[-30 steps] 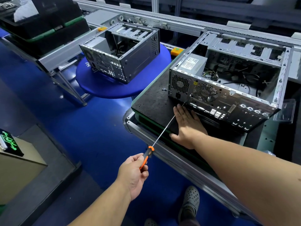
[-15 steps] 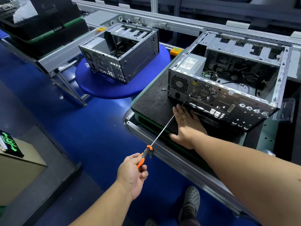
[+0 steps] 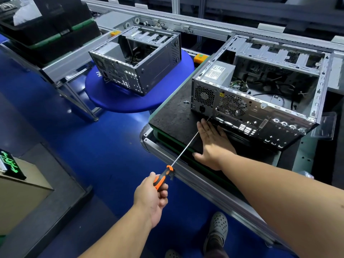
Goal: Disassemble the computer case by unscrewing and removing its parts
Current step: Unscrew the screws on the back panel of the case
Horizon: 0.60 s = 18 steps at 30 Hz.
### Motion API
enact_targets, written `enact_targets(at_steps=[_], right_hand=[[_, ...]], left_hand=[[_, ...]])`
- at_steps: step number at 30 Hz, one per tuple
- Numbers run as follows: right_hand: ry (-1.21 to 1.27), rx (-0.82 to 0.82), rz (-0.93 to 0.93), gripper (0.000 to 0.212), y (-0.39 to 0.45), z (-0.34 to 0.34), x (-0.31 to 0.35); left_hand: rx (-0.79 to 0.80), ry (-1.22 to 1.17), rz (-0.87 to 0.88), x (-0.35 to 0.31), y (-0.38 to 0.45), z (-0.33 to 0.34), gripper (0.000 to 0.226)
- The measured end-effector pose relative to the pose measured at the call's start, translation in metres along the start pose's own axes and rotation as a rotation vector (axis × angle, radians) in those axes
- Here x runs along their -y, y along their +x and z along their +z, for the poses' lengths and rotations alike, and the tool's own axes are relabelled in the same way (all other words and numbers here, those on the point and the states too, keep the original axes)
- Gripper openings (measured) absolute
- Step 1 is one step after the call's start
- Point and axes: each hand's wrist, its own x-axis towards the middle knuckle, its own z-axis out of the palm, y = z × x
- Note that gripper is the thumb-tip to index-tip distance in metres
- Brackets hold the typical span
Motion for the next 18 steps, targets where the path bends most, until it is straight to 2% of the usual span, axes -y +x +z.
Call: enact_targets(at_steps=[2,7,18], right_hand=[[0.0,0.003,0.002,0.114,0.0001,0.0001,-0.0001],[0.004,-0.001,0.002,0.114,0.0011,0.0029,-0.0004],[0.01,-0.028,0.003,0.115,0.003,0.0086,-0.0028]], left_hand=[[0.01,-0.023,0.025,0.0001,-0.0011,0.0003,0.019],[-0.016,-0.048,0.086,-0.0002,-0.0018,0.0013,0.013],[-0.027,-0.021,0.093,-0.0001,-0.0008,0.003,0.019]])
